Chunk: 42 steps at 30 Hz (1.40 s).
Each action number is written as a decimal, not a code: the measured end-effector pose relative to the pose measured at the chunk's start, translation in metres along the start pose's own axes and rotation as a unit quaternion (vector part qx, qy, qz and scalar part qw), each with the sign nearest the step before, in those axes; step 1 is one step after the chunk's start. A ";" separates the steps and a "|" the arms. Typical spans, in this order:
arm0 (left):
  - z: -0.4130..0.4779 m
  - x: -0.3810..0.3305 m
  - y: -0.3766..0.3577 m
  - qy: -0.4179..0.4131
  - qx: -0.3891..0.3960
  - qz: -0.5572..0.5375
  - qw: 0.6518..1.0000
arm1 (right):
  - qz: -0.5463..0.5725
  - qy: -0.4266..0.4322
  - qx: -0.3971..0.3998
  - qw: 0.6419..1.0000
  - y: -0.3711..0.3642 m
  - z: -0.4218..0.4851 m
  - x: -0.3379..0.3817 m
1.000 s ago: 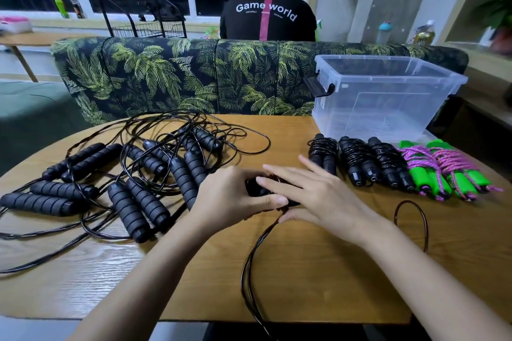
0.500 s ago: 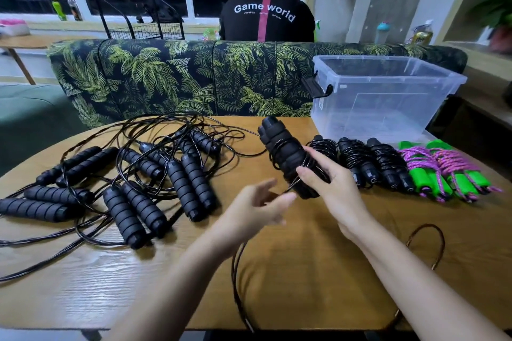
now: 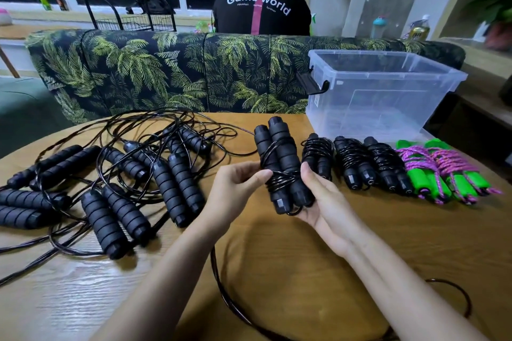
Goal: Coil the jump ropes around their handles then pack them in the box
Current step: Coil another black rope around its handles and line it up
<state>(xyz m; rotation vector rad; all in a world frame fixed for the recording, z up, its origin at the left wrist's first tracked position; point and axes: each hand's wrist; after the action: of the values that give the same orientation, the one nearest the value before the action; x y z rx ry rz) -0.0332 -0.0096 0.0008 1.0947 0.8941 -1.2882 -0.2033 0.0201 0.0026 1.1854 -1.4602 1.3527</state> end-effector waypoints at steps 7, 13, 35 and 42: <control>0.027 0.007 0.001 -0.007 -0.098 0.029 0.995 | -0.283 0.184 -0.087 0.937 -0.001 0.028 0.000; 0.037 0.018 -0.005 0.002 -0.135 0.094 0.986 | -0.410 0.246 -0.101 0.872 -0.012 0.039 -0.022; 0.035 0.040 0.012 -0.084 0.019 0.026 0.996 | -0.189 0.148 -0.045 0.970 0.001 0.036 -0.033; 0.033 0.038 0.007 0.041 0.110 -0.086 0.989 | -0.159 0.136 0.007 0.978 0.001 0.036 -0.036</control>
<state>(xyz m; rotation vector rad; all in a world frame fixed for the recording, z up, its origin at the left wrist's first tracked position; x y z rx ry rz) -0.0244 -0.0526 -0.0254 1.2727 0.9407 -1.5204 -0.1944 -0.0120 -0.0367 1.1364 -1.0211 1.2457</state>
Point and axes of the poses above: each hand's wrist, its own z-axis towards the middle knuckle, its own y-axis out of the back of the hand, x = y × z, and after that the axes turned 5 degrees about -x, right-handed
